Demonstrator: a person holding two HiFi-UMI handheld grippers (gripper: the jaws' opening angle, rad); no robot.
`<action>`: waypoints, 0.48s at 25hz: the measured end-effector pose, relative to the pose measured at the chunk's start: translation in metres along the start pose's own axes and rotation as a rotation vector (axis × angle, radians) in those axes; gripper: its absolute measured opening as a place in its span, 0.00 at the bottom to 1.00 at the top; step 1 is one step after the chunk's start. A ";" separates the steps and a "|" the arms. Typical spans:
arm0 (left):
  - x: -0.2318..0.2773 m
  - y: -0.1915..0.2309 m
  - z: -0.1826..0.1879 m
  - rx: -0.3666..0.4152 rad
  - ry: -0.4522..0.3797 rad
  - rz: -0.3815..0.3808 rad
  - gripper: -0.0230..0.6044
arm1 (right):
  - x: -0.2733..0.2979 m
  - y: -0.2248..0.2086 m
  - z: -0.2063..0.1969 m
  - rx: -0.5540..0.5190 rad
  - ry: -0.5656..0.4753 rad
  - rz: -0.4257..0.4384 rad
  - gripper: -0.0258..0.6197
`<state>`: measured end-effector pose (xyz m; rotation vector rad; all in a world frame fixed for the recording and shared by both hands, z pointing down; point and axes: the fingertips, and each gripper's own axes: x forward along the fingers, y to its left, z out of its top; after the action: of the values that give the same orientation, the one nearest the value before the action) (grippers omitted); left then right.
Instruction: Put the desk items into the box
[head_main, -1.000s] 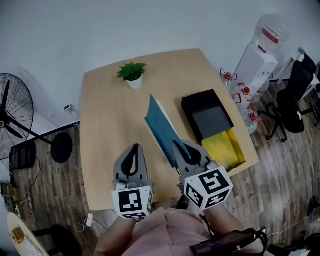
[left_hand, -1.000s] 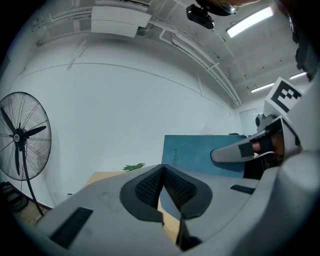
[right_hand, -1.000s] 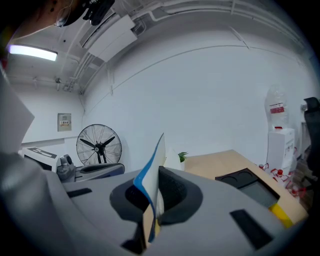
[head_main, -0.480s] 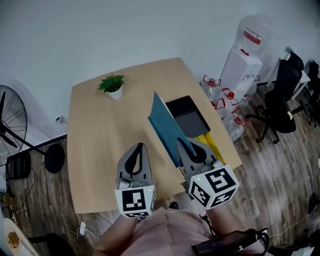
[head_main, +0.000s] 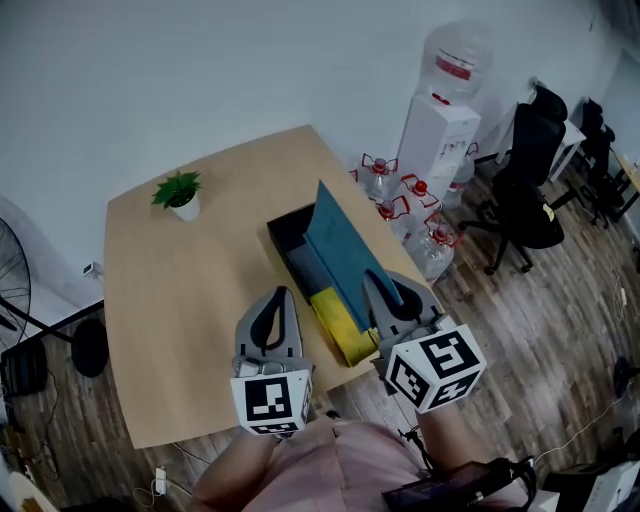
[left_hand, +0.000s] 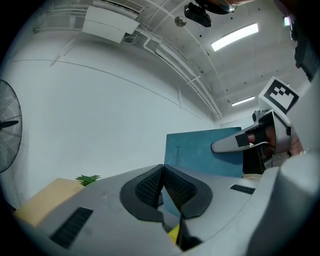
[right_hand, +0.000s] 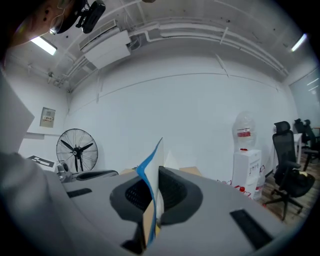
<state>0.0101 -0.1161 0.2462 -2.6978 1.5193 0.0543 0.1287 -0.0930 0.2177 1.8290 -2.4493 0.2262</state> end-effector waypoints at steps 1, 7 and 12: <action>0.002 -0.005 0.000 -0.003 -0.002 -0.009 0.05 | -0.004 -0.007 0.000 -0.001 0.001 -0.015 0.05; 0.012 -0.027 -0.003 -0.017 0.002 -0.048 0.05 | -0.021 -0.039 -0.008 -0.008 0.017 -0.096 0.05; 0.016 -0.036 -0.012 -0.019 0.025 -0.066 0.05 | -0.025 -0.052 -0.026 -0.021 0.055 -0.133 0.05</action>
<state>0.0492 -0.1117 0.2582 -2.7714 1.4416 0.0329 0.1848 -0.0790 0.2435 1.9405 -2.2745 0.2378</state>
